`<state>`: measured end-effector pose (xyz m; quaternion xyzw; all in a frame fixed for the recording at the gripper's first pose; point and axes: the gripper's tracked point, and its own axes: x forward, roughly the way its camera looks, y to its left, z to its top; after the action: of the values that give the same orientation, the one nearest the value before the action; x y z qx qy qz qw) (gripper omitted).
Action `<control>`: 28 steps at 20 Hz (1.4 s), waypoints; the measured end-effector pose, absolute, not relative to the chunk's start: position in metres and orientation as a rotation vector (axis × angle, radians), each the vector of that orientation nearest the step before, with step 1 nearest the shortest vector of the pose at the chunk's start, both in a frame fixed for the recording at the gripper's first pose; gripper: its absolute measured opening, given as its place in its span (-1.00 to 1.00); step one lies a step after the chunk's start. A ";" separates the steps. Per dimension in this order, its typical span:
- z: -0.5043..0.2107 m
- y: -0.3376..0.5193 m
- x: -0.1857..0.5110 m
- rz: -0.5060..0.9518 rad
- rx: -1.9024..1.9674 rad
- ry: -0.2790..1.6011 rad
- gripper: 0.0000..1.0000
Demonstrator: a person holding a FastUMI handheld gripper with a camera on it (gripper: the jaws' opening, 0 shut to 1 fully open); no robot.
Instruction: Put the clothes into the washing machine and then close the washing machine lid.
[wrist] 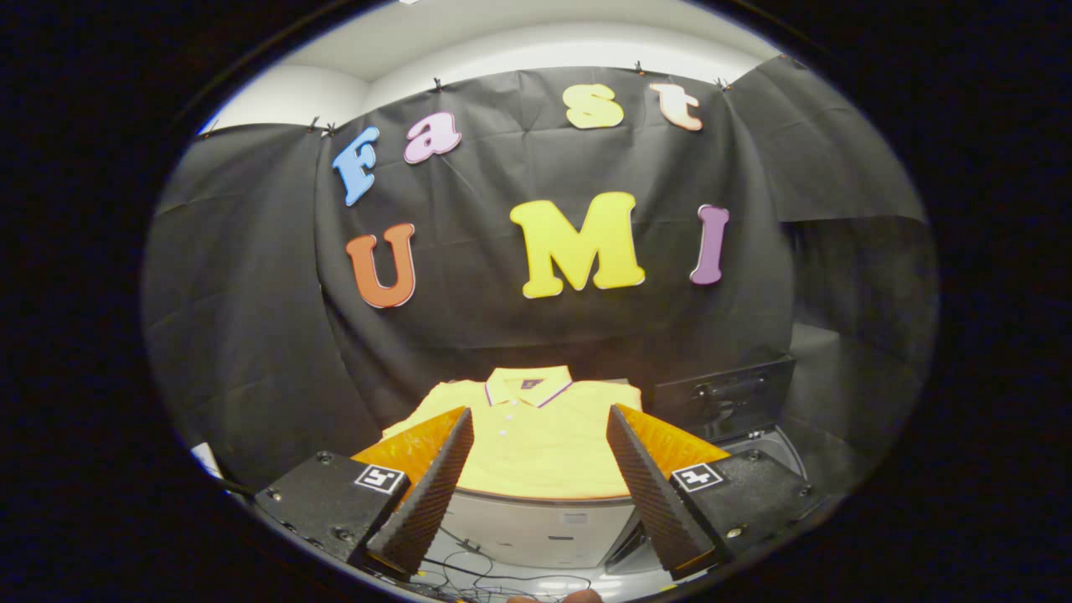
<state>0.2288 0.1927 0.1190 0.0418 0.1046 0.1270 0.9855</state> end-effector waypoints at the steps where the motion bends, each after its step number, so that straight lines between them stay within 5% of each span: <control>1: 0.119 0.202 0.242 0.270 0.082 0.250 1.00; 9: 0.097 0.263 0.331 0.376 -0.041 0.549 1.00; 28: 0.017 0.302 0.401 0.230 -0.138 1.109 0.98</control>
<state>0.4014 0.3022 0.0166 -0.0651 0.5251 0.1090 0.8415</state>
